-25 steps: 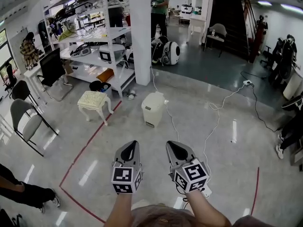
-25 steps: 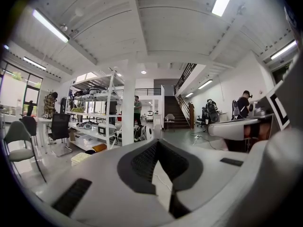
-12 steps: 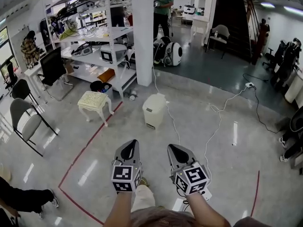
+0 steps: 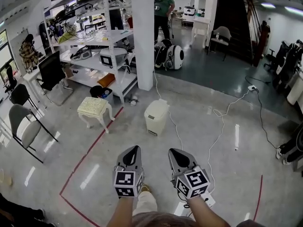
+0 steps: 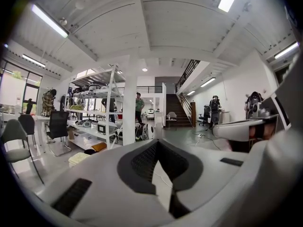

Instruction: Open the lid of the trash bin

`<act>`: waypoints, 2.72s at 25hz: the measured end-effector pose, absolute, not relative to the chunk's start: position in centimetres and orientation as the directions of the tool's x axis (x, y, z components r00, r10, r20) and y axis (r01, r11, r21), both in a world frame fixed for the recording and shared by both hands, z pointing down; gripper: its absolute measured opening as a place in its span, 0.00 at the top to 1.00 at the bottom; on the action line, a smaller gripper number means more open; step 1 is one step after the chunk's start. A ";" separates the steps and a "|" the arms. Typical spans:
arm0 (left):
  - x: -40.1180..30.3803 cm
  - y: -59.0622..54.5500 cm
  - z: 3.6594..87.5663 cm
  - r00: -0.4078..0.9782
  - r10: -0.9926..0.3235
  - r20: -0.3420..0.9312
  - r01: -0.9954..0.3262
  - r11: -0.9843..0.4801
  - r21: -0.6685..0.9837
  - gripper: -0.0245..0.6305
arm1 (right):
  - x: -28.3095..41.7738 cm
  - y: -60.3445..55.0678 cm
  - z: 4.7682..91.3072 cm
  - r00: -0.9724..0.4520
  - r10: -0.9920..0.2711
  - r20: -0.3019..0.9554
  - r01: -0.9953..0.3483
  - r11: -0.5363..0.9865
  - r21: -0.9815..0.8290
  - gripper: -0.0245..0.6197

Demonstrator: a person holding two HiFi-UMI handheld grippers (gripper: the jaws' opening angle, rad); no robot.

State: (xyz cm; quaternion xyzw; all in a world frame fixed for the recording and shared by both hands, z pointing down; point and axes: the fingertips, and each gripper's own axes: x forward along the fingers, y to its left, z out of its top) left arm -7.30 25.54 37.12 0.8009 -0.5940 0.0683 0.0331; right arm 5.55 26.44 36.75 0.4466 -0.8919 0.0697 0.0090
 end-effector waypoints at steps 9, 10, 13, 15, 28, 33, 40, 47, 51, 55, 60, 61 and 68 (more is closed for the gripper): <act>-9.2 19.9 37.2 0.287 -0.944 0.160 -0.956 -0.294 -0.019 0.98 | 3.5 20.5 36.3 -0.601 -0.796 0.076 -0.798 0.591 -0.120 0.91; -9.3 19.4 37.2 0.291 -0.943 0.163 -0.955 -0.297 -0.016 0.98 | 3.4 19.8 36.2 -0.599 -0.798 0.075 -0.799 0.588 -0.122 0.91; -9.7 17.6 37.3 0.299 -0.939 0.173 -0.952 -0.306 -0.015 0.98 | 2.7 18.0 36.2 -0.595 -0.800 0.079 -0.802 0.584 -0.127 0.91; -10.1 16.5 37.4 0.302 -0.937 0.177 -0.951 -0.310 -0.016 0.98 | 2.0 17.0 36.3 -0.593 -0.801 0.083 -0.803 0.582 -0.130 0.91; -12.9 8.4 36.7 0.349 -0.923 0.161 -0.933 -0.359 -0.035 0.98 | -1.7 9.2 36.2 -0.555 -0.828 0.078 -0.830 0.545 -0.116 0.91; -13.6 5.8 36.9 0.372 -0.915 0.159 -0.924 -0.381 -0.030 0.98 | -2.4 6.7 36.8 -0.534 -0.841 0.090 -0.844 0.524 -0.113 0.91; -13.8 3.2 37.4 0.392 -0.906 0.160 -0.916 -0.400 -0.020 0.98 | -2.1 4.0 37.1 -0.506 -0.857 0.100 -0.861 0.496 -0.108 0.91; -14.2 -0.2 37.7 0.395 -0.903 0.168 -0.914 -0.405 -0.026 0.98 | -2.4 0.5 37.4 -0.502 -0.859 0.100 -0.864 0.491 -0.116 0.91; -14.3 -2.0 37.9 0.394 -0.903 0.173 -0.914 -0.405 -0.030 0.98 | -2.6 -1.4 37.6 -0.505 -0.857 0.099 -0.861 0.493 -0.121 0.91; -14.2 -3.9 38.1 0.390 -0.904 0.178 -0.916 -0.401 -0.030 0.98 | -2.4 -3.3 37.6 -0.503 -0.859 0.098 -0.862 0.490 -0.131 0.91; -13.8 -6.3 38.6 0.385 -0.905 0.183 -0.918 -0.396 -0.029 0.98 | -1.9 -5.7 38.0 -0.503 -0.859 0.100 -0.861 0.488 -0.139 0.91; -13.7 -6.8 38.6 0.385 -0.904 0.184 -0.918 -0.397 -0.028 0.98 | -1.9 -6.3 38.1 -0.504 -0.857 0.102 -0.860 0.489 -0.142 0.91; -12.7 -11.3 38.6 0.382 -0.906 0.181 -0.919 -0.393 -0.028 0.98 | -1.2 -11.0 38.3 -0.521 -0.848 0.101 -0.850 0.504 -0.153 0.91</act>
